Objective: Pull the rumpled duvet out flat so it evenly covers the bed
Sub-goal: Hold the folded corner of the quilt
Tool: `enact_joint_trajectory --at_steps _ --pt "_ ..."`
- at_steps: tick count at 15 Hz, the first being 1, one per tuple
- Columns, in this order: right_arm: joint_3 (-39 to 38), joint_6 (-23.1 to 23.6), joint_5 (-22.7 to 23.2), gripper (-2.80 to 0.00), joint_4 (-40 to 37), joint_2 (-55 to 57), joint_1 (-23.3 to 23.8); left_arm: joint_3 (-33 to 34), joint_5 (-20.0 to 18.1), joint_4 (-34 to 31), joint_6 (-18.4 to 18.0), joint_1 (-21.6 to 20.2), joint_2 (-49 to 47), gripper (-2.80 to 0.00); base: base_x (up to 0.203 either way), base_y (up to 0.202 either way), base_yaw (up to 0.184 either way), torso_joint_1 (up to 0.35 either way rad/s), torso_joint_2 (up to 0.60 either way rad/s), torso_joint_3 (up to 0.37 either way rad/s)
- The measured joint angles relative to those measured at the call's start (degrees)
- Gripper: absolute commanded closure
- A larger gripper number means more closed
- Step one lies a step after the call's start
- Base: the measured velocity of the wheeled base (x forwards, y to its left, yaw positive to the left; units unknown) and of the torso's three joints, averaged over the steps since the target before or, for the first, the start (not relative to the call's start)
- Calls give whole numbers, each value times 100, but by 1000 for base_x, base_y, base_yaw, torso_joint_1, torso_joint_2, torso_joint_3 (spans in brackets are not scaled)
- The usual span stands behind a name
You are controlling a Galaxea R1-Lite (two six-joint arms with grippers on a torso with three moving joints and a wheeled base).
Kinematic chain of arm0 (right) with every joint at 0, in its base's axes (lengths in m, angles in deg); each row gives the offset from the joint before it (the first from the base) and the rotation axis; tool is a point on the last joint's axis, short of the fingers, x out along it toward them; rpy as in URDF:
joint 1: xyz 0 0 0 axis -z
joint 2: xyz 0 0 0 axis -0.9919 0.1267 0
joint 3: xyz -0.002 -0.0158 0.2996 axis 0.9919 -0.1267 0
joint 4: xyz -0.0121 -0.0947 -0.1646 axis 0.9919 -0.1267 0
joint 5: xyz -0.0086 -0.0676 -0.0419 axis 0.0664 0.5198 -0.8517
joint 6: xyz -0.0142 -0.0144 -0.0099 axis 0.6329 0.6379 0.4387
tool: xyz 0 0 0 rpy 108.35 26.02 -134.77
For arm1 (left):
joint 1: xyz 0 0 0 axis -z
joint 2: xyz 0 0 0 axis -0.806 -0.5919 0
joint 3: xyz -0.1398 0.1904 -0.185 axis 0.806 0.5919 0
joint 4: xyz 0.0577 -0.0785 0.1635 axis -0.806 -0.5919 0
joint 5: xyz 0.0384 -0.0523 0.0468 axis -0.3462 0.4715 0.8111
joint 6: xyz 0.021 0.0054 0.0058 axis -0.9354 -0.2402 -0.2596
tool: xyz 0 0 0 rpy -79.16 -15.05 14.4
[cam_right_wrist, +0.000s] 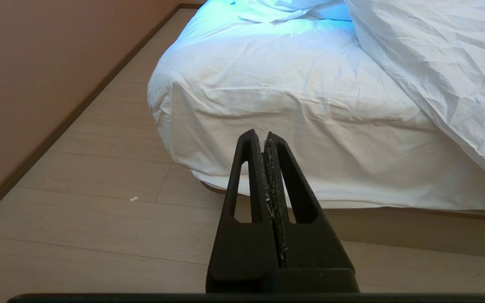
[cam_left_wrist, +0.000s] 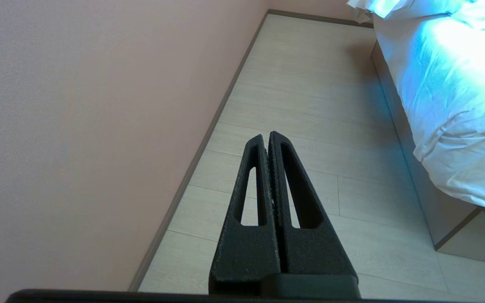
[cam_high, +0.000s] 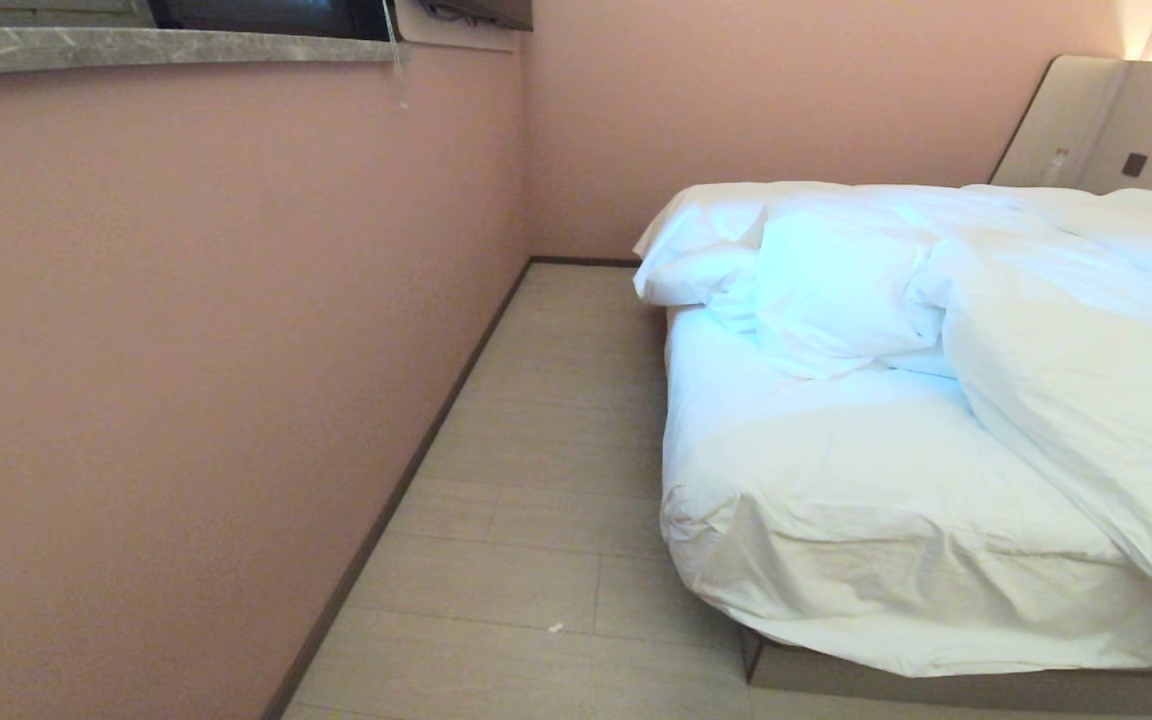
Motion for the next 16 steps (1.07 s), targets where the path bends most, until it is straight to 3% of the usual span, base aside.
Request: enact_joint_trajectory --at_steps 7,16 --pt "0 0 0 0 5 0 8 0 -3 -1 2 6 0 0 0 -16 0 1 1 0" --pt "0 0 0 0 0 0 0 0 6 -6 18 0 0 0 0 -192 0 3 3 1"
